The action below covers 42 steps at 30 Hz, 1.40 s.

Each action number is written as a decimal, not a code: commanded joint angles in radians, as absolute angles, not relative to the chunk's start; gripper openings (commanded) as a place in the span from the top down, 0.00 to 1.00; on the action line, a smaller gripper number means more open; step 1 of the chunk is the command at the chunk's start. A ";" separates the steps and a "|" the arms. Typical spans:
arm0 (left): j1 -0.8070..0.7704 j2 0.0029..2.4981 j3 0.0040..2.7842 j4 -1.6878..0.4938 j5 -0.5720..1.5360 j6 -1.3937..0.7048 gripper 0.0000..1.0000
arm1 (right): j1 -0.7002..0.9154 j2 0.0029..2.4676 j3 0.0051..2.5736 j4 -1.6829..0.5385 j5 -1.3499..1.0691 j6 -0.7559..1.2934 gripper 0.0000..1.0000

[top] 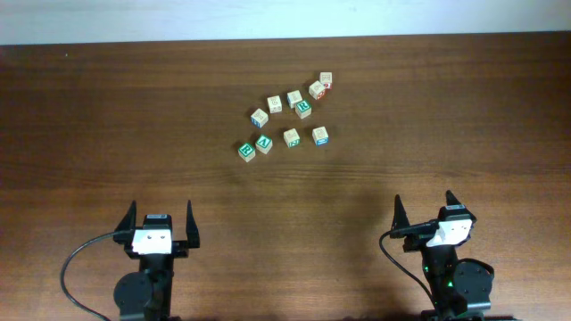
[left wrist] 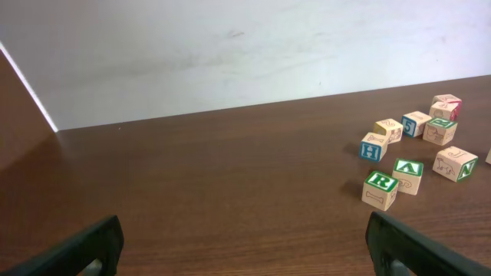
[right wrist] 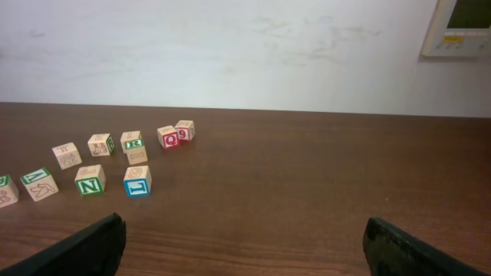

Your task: Rotate 5 blocks

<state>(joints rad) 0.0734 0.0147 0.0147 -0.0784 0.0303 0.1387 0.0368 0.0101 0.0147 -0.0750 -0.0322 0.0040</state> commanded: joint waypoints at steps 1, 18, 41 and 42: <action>0.077 0.006 0.009 -0.080 0.038 0.154 0.01 | 0.032 0.003 0.006 -0.075 -0.041 0.015 0.02; 0.077 0.006 0.009 -0.079 0.038 0.155 0.01 | 0.032 0.003 0.006 -0.071 -0.042 0.015 0.02; 0.077 0.009 0.081 -0.015 0.169 0.152 0.01 | 0.032 0.004 0.080 0.042 -0.145 0.015 0.02; 0.077 0.015 0.093 -0.015 0.169 0.152 0.01 | 0.032 0.004 0.095 0.042 -0.151 0.015 0.02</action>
